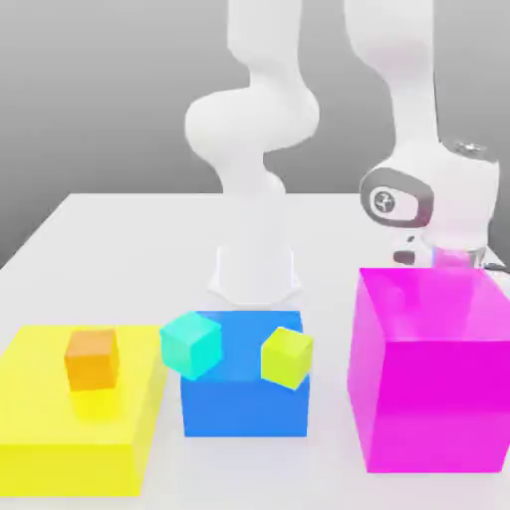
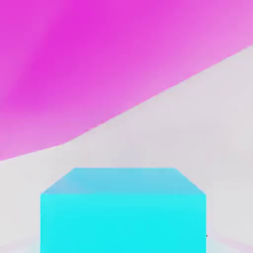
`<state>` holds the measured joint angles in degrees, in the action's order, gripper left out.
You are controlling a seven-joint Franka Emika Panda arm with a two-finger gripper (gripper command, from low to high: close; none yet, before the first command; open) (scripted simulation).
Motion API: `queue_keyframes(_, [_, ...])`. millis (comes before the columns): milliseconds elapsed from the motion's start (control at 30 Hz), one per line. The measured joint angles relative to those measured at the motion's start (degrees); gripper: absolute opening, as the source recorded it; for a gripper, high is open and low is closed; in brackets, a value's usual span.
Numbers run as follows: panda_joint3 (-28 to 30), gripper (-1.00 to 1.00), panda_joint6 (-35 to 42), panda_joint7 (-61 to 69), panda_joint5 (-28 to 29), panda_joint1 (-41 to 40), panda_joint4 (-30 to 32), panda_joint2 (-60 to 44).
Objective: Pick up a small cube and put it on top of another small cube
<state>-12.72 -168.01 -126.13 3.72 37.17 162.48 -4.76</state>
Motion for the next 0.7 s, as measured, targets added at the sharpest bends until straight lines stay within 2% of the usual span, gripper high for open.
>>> queue_keyframes(233, [-0.62, -1.0, 4.77, 5.34, -4.35, 0.5, 0.28, 5.44])
queue_keyframes(500, [-1.41, -1.0, 15.15, 10.63, -1.91, 1.95, -14.21, 8.6])
queue_keyframes(600, [1.81, -1.0, 21.22, 16.17, -2.66, -2.3, -18.88, 10.08])
queue_keyframes(700, [6.05, -1.0, 25.73, 21.3, -3.38, -6.44, -20.43, 11.66])
